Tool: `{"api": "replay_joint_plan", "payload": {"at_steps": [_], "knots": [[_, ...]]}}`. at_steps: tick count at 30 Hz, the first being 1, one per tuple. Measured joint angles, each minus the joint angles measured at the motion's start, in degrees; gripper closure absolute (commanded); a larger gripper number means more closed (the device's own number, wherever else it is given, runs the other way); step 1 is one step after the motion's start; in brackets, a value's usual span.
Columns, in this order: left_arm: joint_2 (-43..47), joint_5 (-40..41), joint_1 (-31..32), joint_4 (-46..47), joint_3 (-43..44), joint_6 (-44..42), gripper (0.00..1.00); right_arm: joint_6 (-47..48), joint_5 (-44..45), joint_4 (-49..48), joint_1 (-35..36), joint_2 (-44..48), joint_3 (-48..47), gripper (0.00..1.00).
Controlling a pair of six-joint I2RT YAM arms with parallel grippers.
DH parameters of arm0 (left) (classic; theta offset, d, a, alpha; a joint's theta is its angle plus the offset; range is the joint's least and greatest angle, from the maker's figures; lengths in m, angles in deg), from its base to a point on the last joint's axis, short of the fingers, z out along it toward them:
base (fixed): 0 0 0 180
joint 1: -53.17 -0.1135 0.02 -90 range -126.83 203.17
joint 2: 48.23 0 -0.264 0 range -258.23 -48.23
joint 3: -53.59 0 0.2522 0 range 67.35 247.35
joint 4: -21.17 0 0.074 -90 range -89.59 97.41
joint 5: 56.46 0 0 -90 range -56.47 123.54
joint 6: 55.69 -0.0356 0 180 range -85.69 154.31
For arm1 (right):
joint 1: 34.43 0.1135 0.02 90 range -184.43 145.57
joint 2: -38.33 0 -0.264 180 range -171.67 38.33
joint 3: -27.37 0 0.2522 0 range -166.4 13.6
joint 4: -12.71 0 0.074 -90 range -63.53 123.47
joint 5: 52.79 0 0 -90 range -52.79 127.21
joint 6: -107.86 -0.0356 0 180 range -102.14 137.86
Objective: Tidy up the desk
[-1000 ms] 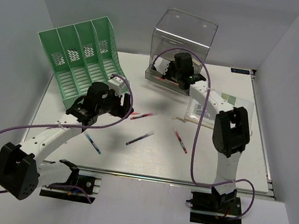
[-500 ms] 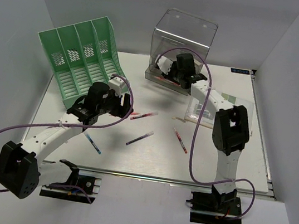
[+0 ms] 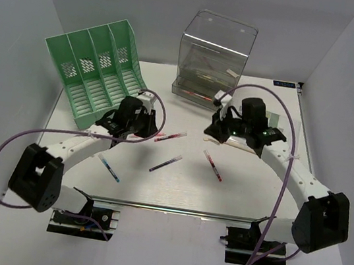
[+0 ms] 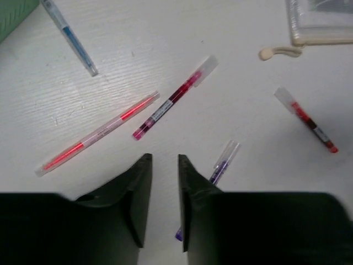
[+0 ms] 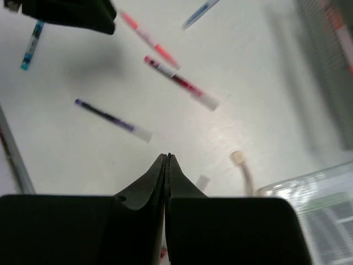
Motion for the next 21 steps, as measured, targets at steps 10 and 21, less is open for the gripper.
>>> {"api": "replay_joint_plan", "payload": {"at_steps": [10,21], "knots": [[-18.1,18.1,6.3,-7.5,18.5,7.4,0.35,-3.8,-5.2,-1.0,-5.8,5.8,10.0,1.00],[-34.1,35.9,8.1,-12.7,30.5,12.5,0.43,-4.7,-9.9,-3.0,-9.7,12.1,10.0,1.00]]}}
